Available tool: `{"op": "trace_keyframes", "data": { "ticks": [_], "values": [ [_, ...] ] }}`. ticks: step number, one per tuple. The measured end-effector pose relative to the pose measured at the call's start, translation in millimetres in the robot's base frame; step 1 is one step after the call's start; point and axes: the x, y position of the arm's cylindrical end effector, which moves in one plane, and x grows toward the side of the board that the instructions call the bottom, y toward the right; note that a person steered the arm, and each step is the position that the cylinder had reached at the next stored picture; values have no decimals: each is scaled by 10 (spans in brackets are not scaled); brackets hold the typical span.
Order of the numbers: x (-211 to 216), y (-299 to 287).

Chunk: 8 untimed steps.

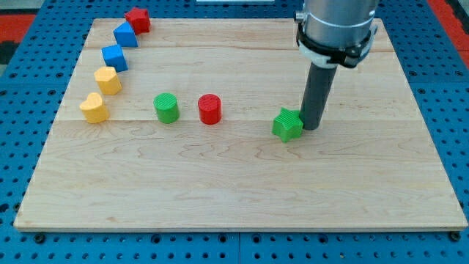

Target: Place the green star right to the red circle

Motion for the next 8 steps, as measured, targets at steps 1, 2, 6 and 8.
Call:
{"op": "trace_keyframes", "data": {
  "ticks": [1, 2, 6, 8],
  "values": [
    [191, -59],
    [128, -401],
    [-225, -475],
    [-172, -560]
  ]
}}
